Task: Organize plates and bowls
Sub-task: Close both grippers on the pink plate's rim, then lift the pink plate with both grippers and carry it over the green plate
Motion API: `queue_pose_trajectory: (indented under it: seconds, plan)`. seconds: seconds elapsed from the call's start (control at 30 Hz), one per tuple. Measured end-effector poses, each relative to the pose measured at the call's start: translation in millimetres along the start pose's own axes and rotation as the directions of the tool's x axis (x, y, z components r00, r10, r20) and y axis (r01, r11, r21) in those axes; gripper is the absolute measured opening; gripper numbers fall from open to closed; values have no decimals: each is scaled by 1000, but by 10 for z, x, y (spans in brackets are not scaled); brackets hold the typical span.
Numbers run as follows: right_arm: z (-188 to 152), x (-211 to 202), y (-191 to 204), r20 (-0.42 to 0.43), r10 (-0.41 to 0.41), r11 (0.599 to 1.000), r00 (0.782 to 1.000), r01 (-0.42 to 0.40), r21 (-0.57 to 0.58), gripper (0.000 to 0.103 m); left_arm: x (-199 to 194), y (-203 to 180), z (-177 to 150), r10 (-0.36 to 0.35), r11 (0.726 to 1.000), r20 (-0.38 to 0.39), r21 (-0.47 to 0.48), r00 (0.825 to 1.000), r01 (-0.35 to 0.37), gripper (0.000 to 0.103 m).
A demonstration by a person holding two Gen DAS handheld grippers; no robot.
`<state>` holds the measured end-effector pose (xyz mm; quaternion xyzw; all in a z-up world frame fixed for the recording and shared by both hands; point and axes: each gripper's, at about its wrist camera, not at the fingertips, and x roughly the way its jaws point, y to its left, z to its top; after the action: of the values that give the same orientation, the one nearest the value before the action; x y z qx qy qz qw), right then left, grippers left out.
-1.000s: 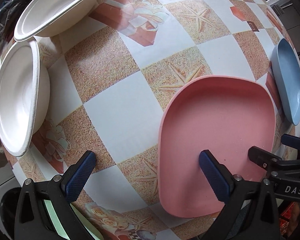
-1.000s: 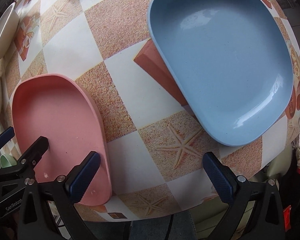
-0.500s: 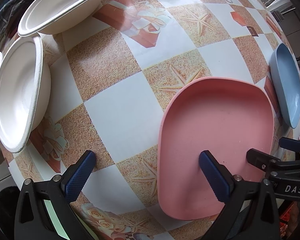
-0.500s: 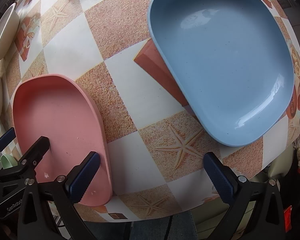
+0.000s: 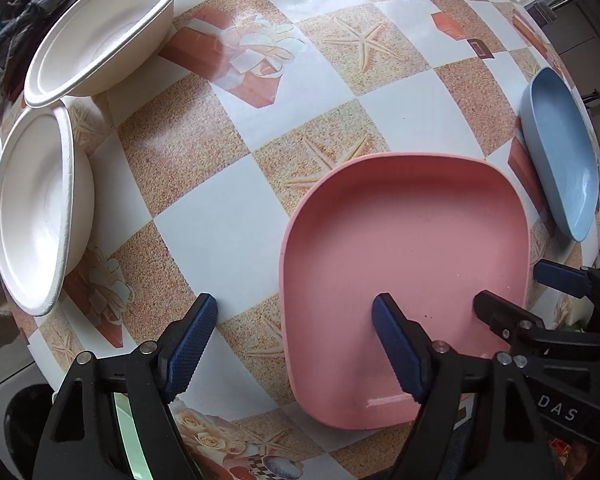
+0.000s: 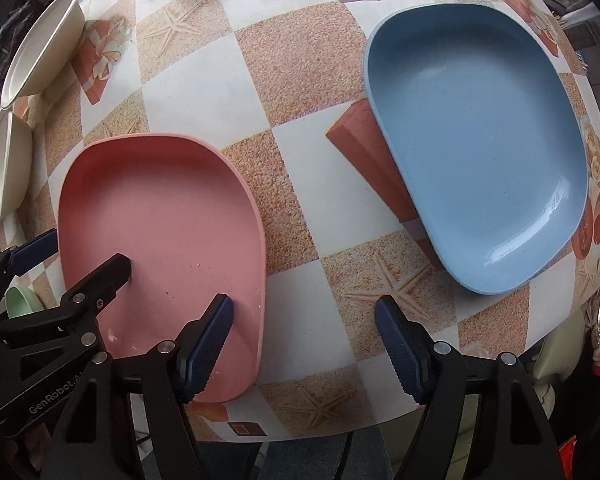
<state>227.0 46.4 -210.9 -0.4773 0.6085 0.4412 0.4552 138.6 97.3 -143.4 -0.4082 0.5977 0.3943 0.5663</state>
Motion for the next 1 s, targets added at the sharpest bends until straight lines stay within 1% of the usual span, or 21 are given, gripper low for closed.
queue_pose_trajectory:
  seconds: [0.03,0.07,0.1,0.13,0.17,0.2,0.27,0.33,0.37,0.47,0.6,0.67,0.73,0.83,1.0]
  plan:
    - [-9,-6,43,0,-15,1000,1000,15,-17,67,-15,-37,1,3,1000,1,16,1000,-3,71]
    - [-17,-18,70,4,-19,1000,1000,19,-23,63,-28,-67,0,3,1000,0,25,1000,-3,68]
    - [-25,-40,93,10,-11,1000,1000,12,-23,51,-38,-91,-1,-1,1000,0,30,1000,1,62]
    - [-29,-72,118,19,11,1000,1000,-11,-22,40,-51,-115,-5,-9,999,3,35,1000,9,52]
    - [-24,-96,150,17,75,997,997,-74,-21,13,-67,-141,-14,-20,999,7,39,1000,20,45]
    - [-24,-73,173,-10,98,995,995,-98,-7,14,-68,-152,-24,-5,999,6,38,1000,4,44]
    - [-42,-71,209,-9,100,995,995,-100,0,14,-72,-129,-47,-14,1000,4,26,1000,13,43]
    - [-84,-57,248,-15,107,994,994,-107,-15,14,-72,-95,-96,-18,1000,-8,19,1000,19,36]
    - [-113,-45,269,-23,113,993,993,-113,-18,14,-68,-81,-132,-21,1000,-15,19,1000,21,34]
    - [-244,5,375,-66,134,990,989,-136,-33,14,-59,-70,-314,-13,999,-28,48,1000,15,34]
    - [-426,61,563,-114,133,987,985,-141,-73,14,-44,-52,-576,-11,997,-56,71,998,15,34]
    - [-468,56,642,-128,135,986,983,-146,-82,14,-46,-54,-695,-11,996,-77,82,997,17,34]
    - [-497,11,753,-126,123,986,984,-135,-96,14,-63,-43,-784,-25,996,-97,84,995,33,34]
    - [-476,-99,906,-120,117,983,986,-132,-126,14,-176,32,-864,-32,997,-64,69,997,37,34]
    - [-493,-251,1159,-120,102,975,987,-124,-186,14,-392,285,-959,-69,998,-3,-15,998,69,34]
